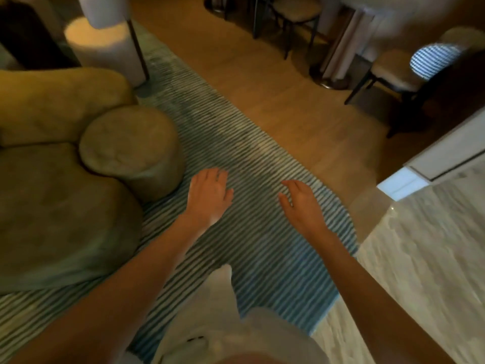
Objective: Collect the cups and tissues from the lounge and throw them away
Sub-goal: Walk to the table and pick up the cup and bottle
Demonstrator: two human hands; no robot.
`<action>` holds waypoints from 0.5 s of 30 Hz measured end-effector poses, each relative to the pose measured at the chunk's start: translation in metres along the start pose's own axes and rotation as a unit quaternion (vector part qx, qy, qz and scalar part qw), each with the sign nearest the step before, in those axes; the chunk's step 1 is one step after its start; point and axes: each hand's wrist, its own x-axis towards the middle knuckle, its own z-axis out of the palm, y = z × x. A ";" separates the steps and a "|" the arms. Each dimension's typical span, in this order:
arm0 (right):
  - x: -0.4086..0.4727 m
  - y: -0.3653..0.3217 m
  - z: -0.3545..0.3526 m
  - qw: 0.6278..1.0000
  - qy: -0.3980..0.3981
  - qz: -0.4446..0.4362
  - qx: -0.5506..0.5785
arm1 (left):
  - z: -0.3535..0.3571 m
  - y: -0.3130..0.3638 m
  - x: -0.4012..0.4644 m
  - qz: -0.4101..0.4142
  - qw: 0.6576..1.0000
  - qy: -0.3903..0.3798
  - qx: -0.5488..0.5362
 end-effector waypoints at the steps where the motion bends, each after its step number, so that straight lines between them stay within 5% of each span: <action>1: 0.025 0.000 -0.002 1.000 0.002 -0.004 0.004 | -0.006 -0.005 0.023 0.000 1.000 0.000 0.004; 15: 0.387 0.069 -0.012 0.997 -0.014 -0.006 0.072 | -0.021 -0.021 0.378 -0.041 0.999 -0.016 -0.001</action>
